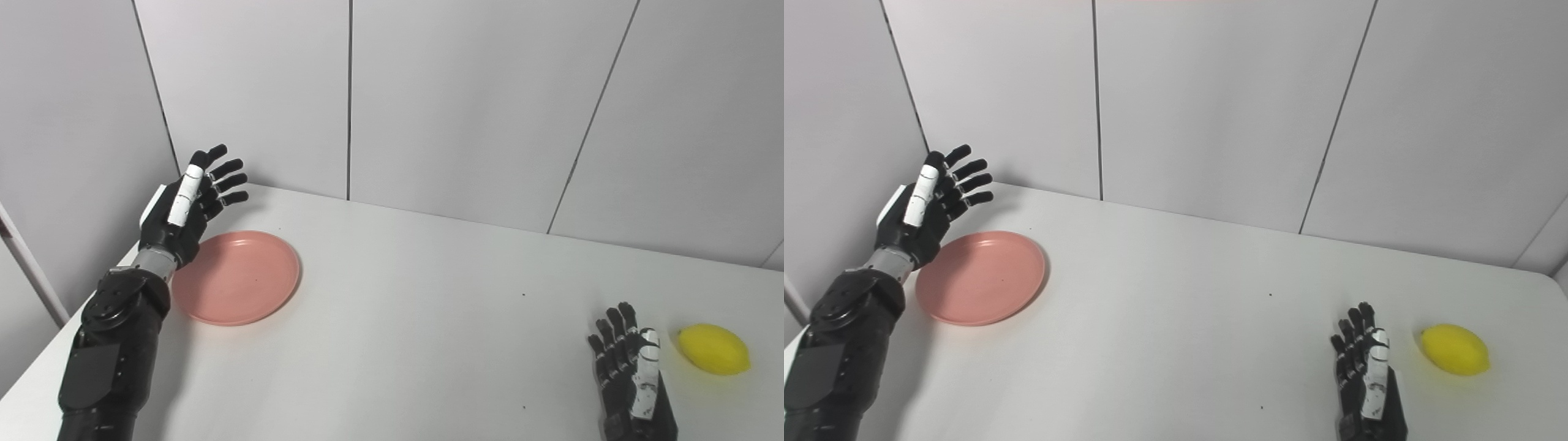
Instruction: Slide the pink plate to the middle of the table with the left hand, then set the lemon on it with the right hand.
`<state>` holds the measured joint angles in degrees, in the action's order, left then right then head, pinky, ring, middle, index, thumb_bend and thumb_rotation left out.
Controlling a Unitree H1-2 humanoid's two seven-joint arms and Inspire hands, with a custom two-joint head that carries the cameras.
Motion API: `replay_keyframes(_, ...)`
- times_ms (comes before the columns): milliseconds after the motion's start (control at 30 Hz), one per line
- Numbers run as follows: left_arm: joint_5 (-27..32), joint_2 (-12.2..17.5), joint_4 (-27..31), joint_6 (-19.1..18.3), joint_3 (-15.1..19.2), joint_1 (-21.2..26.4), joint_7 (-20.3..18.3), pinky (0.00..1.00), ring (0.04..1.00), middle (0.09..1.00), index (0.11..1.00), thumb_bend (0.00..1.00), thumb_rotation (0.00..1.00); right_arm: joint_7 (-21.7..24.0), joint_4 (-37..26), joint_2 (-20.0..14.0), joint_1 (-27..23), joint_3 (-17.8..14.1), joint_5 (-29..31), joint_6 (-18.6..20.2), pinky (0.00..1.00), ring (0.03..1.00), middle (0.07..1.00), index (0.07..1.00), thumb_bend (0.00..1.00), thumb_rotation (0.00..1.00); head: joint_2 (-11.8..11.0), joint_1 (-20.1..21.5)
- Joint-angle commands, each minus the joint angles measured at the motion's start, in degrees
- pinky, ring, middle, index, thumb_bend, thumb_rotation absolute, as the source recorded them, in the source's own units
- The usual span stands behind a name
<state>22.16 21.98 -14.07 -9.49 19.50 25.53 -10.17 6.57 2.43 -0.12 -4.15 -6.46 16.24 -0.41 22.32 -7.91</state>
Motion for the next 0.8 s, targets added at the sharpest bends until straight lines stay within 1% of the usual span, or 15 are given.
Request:
replay_keyframes(0,0.2,1.0,-1.6,5.4,1.7,3.3,0.8,0.72,0.806,0.8,0.843,0.9,0.75,0.5,5.2,1.0,4.3,0.4,0.2,-0.7,1.0,1.0,1.0,1.0,0.66,1.0,0.1,0.0)
replay_keyframes(133,-0.3,1.6,-7.9,10.5,2.9,4.7,0.9,0.72,0.792,0.792,0.827,0.92,0.74,0.4,5.0,1.0,4.5,0.5,0.1,-0.5,1.0,1.0,1.0,1.0,0.67,1.0,0.3,0.2)
replay_keyframes(233,-0.4,2.0,-12.1,13.6,3.3,5.5,0.6,0.75,0.82,0.81,0.822,0.96,0.72,0.4,4.8,1.0,4.6,0.4,0.2,-0.2,1.0,1.0,1.0,1.0,0.66,1.0,0.3,0.2)
replay_keyframes(333,-0.6,2.5,-15.5,16.2,3.6,6.1,0.8,0.75,0.811,0.8,0.806,0.94,0.71,0.6,5.0,0.9,4.6,0.4,0.3,-0.6,1.0,1.0,1.0,1.0,0.67,1.0,0.5,0.2)
replay_keyframes(400,-0.7,2.6,-16.8,16.8,3.8,6.3,1.5,0.73,0.792,0.792,0.804,0.93,0.7,0.3,5.0,1.0,4.5,0.3,0.0,-0.4,1.0,1.0,0.997,1.0,0.67,1.0,0.5,0.1)
replay_keyframes(500,-0.6,2.9,-18.4,17.2,4.0,6.5,2.0,0.74,0.791,0.799,0.821,0.91,0.7,-0.1,4.8,1.2,4.5,0.3,0.0,0.1,1.0,1.0,0.997,1.0,0.67,1.0,0.5,0.2)
replay_keyframes(567,-0.5,3.4,-19.9,17.7,4.0,6.7,1.6,0.76,0.806,0.815,0.843,0.89,0.72,-0.2,4.5,1.2,4.6,0.4,-0.1,0.3,1.0,1.0,0.997,1.0,0.67,1.0,0.5,0.3)
replay_keyframes(667,-0.2,4.1,-22.1,18.2,3.9,6.9,0.8,0.77,0.819,0.831,0.854,0.89,0.73,0.2,4.5,0.9,4.6,0.6,0.2,0.3,1.0,1.0,1.0,1.0,0.67,1.0,0.7,0.3)
replay_keyframes(767,-0.6,4.5,-23.7,18.1,3.9,6.9,1.6,0.78,0.827,0.835,0.853,0.9,0.72,0.0,4.3,1.0,4.6,0.6,0.3,0.7,1.0,1.0,0.999,1.0,0.67,1.0,0.7,0.3)
